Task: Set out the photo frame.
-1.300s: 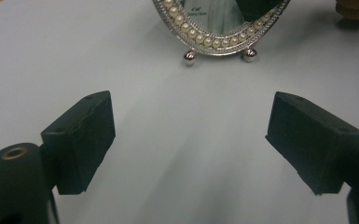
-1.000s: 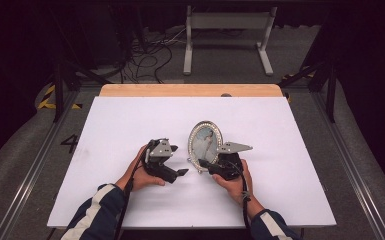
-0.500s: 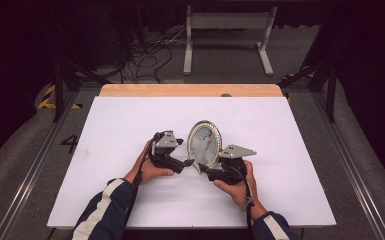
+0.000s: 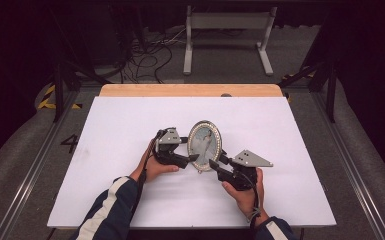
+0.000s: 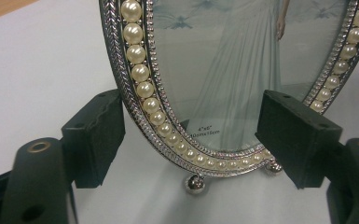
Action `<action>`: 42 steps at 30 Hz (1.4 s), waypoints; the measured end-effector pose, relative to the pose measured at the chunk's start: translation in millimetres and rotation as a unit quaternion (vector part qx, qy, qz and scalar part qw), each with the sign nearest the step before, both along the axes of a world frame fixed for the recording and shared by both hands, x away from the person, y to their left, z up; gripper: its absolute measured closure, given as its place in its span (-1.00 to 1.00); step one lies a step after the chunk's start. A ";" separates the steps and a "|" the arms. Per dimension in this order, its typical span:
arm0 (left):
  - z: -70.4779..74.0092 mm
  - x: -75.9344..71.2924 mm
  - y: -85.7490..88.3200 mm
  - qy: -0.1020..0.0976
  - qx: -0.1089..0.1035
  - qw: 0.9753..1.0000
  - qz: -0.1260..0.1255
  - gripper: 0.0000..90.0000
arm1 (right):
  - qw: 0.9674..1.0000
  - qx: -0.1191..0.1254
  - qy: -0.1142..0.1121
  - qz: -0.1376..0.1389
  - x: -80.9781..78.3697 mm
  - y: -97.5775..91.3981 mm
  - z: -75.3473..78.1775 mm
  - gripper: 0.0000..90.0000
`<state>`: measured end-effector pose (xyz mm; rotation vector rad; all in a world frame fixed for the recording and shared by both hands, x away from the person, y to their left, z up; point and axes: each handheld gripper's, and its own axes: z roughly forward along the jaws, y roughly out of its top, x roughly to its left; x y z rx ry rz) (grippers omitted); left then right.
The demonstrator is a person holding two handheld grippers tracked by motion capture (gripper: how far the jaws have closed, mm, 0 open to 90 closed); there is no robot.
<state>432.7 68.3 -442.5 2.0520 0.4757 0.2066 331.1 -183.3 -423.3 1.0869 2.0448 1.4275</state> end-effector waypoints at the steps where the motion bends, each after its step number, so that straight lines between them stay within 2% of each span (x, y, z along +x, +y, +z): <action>1: 0.8 0.0 0.2 -0.002 0.001 1.000 0.002 -0.42 | 1.000 0.004 -0.005 -0.002 -1.5 -1.5 1.5 0.41; 4: 2.9 2.1 1.5 0.000 0.005 1.000 0.003 -0.31 | 1.000 0.014 -0.026 -0.006 -3.5 -7.0 7.0 0.50; 8: 5.4 4.3 1.8 -0.002 0.008 1.000 0.007 -0.17 | 1.000 0.013 -0.022 -0.008 -1.0 -7.9 7.9 0.68; 11: 6.2 5.4 1.8 -0.003 0.012 1.000 0.010 -0.06 | 1.000 0.005 -0.025 -0.010 -1.6 -6.1 8.5 0.68; 17: 6.6 6.3 5.0 0.001 0.016 1.000 0.012 0.06 | 1.000 0.009 -0.019 -0.007 0.2 -6.3 9.7 0.69; 22: 7.1 4.7 8.4 0.010 0.014 1.000 0.014 0.07 | 1.000 0.010 -0.012 -0.001 5.3 -7.8 11.1 0.71; 30: 5.9 -0.3 18.5 0.010 0.010 1.000 0.002 0.07 | 1.000 0.010 -0.004 -0.004 14.7 -9.9 10.6 0.74; 33: 6.0 -0.3 18.0 0.010 0.008 1.000 0.001 -0.02 | 1.000 0.009 -0.006 -0.005 14.9 -8.4 10.9 0.73; 34: 6.5 -1.1 16.4 0.006 0.008 1.000 0.002 -0.02 | 1.000 0.007 -0.007 -0.007 14.5 -8.0 11.1 0.73; 35: 6.9 -1.0 14.4 -0.003 0.009 1.000 0.006 -0.10 | 1.000 0.005 -0.007 -0.006 14.2 -8.1 11.3 0.73; 37: 6.5 -0.4 12.9 -0.006 0.007 1.000 0.018 -0.20 | 1.000 0.003 -0.007 -0.005 13.3 -9.3 12.4 0.70; 42: 7.3 2.2 13.0 -0.004 -0.003 0.999 0.036 -0.24 | 1.000 -0.004 -0.023 -0.009 7.8 -10.8 16.5 0.53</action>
